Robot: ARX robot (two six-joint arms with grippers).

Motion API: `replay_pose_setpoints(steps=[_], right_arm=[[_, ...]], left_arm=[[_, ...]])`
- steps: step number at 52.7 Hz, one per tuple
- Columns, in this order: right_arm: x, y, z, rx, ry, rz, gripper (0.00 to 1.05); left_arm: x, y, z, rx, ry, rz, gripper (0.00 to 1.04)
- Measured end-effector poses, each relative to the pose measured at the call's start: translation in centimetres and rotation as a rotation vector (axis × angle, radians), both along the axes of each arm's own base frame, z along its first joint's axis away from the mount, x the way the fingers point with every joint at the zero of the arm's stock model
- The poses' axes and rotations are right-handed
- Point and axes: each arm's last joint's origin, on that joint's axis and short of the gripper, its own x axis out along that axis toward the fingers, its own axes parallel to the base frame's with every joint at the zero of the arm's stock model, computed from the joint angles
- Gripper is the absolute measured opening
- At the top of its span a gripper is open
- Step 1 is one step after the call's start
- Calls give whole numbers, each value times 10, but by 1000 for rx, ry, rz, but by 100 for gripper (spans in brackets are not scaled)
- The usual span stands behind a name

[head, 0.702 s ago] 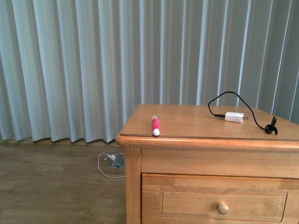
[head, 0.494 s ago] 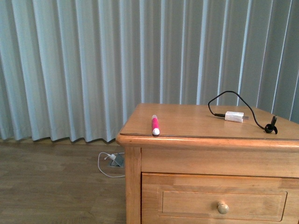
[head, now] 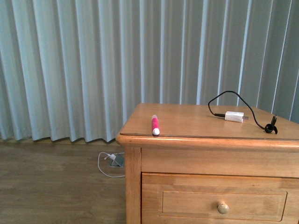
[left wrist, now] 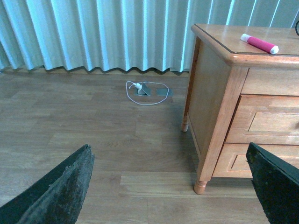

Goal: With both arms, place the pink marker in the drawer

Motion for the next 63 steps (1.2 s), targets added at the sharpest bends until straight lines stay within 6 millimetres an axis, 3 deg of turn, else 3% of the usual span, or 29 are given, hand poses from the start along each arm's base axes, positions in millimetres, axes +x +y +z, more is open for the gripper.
replay_pose_setpoints(steps=[21, 27, 32, 39, 44, 53, 57, 63], right_arm=[[0, 0, 0, 0, 0, 0, 96], [4, 3, -3, 37, 270, 63, 96], [15, 8, -8, 36, 370, 107, 96], [43, 20, -5, 20, 394, 142, 96], [74, 32, -5, 11, 406, 148, 96], [127, 57, -19, 15, 472, 137, 96], [163, 72, -29, 26, 503, 96, 96], [193, 86, -38, 26, 512, 59, 96]], left_arm=[[0, 0, 0, 0, 0, 0, 99], [0, 0, 0, 0, 0, -1, 99], [0, 0, 0, 0, 0, 0, 99], [0, 0, 0, 0, 0, 0, 99], [0, 0, 0, 0, 0, 0, 99], [0, 0, 0, 0, 0, 0, 99], [0, 0, 0, 0, 0, 0, 99], [0, 0, 0, 0, 0, 0, 99]])
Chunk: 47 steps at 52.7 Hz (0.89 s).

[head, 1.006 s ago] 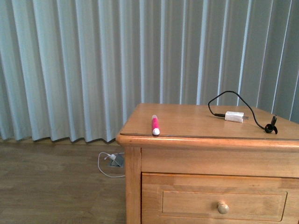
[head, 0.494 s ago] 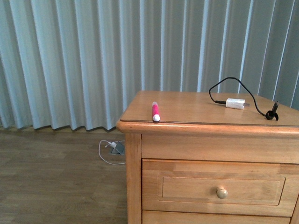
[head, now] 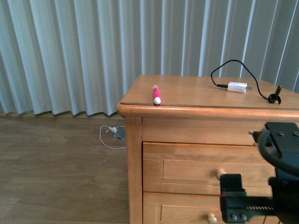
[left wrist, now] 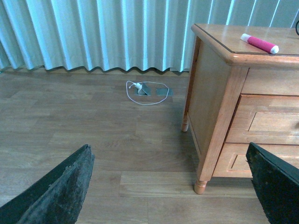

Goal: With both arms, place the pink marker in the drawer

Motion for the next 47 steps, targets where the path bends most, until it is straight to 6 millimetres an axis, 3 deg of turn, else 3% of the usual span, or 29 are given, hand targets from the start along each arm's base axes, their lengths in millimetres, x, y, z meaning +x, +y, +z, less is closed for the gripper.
replay_pose_setpoints(steps=[12, 23, 35, 47], right_arm=[[55, 21, -13, -4, -8, -41, 96], [93, 29, -29, -29, -15, -78, 96], [116, 24, -49, -66, -19, -101, 96], [122, 21, -56, -75, -16, -101, 96]], left_arm=[[0, 0, 0, 0, 0, 0, 99], [0, 0, 0, 0, 0, 0, 99], [0, 0, 0, 0, 0, 0, 99], [0, 0, 0, 0, 0, 0, 99]])
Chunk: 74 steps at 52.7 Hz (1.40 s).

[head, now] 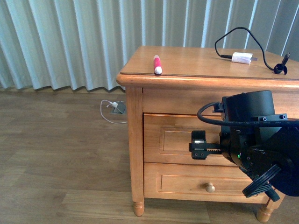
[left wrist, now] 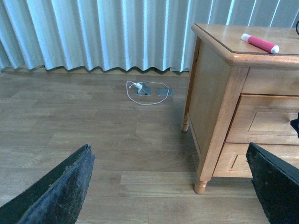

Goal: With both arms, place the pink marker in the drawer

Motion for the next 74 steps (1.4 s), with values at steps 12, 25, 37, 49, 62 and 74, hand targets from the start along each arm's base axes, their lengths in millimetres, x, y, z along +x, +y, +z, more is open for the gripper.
replay_pose_setpoints(steps=[12, 25, 37, 49, 62, 74], right_arm=[[2, 0, -2, -9, -1, 0, 96], [4, 0, -1, -20, 14, 5, 67], [6, -7, -2, -21, 43, -3, 30], [5, -9, -3, -19, 62, -1, 22], [3, -10, 0, 8, 95, 11, 22], [-29, -16, 8, 65, 168, 41, 22]], left_arm=[[0, 0, 0, 0, 0, 0, 99], [0, 0, 0, 0, 0, 0, 99], [0, 0, 0, 0, 0, 0, 99], [0, 0, 0, 0, 0, 0, 99], [0, 0, 0, 0, 0, 0, 99], [0, 0, 0, 0, 0, 0, 99]])
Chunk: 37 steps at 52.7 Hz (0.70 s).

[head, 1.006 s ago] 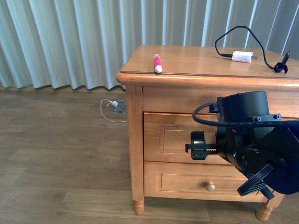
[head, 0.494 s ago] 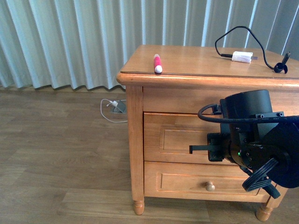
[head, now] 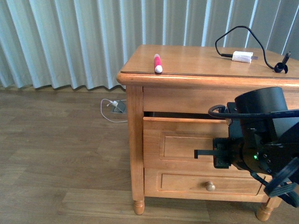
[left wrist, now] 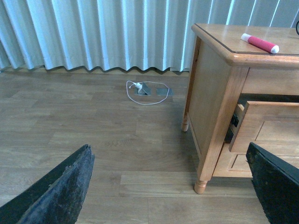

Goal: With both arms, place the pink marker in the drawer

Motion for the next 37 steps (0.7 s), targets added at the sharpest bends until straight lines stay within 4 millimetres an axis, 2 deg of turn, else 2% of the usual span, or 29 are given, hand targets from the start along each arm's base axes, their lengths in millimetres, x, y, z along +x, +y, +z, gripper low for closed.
replay_pose_setpoints(steps=[23, 25, 37], right_arm=[[-108, -19, 5, 61, 93, 105, 21], [-115, -19, 5, 62, 97, 115, 24], [-135, -23, 11, 79, 84, 105, 61]], left_arm=[[0, 0, 0, 0, 0, 0, 99], [0, 0, 0, 0, 0, 0, 99], [0, 0, 0, 0, 0, 0, 99]])
